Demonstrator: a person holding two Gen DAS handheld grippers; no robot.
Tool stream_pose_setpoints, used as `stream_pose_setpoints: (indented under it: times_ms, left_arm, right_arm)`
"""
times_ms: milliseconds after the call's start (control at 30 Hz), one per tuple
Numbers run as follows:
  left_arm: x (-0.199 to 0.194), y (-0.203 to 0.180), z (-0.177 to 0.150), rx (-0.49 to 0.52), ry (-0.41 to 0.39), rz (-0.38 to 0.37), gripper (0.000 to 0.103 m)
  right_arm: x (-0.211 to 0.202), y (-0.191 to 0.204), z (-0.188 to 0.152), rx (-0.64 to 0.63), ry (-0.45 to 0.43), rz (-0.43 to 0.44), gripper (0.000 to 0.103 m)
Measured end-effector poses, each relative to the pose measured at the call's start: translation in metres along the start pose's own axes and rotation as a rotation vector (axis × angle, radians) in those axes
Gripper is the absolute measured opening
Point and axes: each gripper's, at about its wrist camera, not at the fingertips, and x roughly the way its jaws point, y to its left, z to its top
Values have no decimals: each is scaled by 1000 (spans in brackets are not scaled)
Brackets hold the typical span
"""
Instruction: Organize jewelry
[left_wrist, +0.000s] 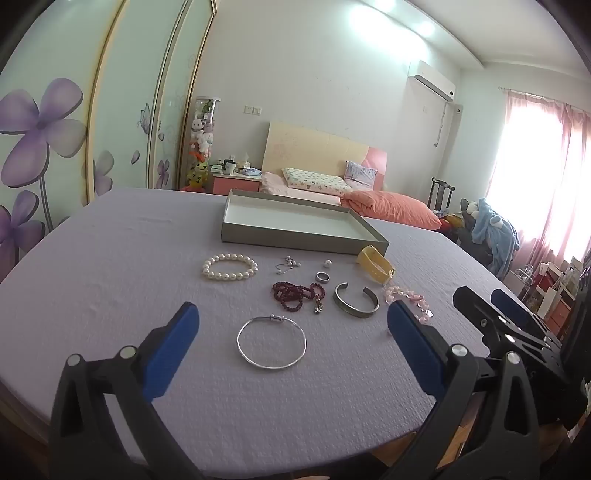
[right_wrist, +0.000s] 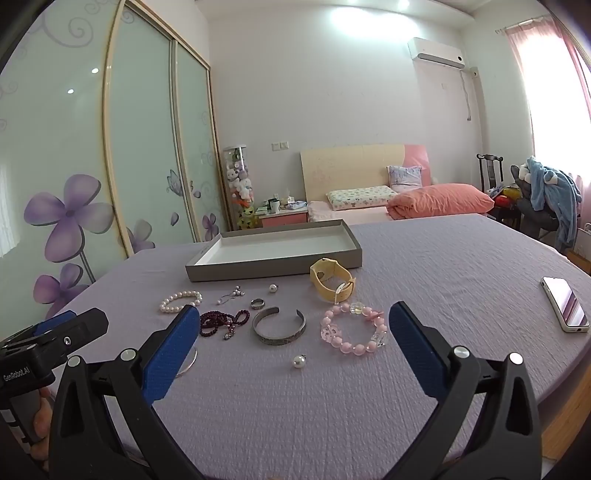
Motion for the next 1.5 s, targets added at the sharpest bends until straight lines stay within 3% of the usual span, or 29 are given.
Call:
stream_pose_setpoints:
  times_ms: [1500]
  left_arm:
    - [0, 1, 0, -4, -1, -2, 101]
  right_arm:
    - [-3, 2, 3, 1, 0, 2, 102]
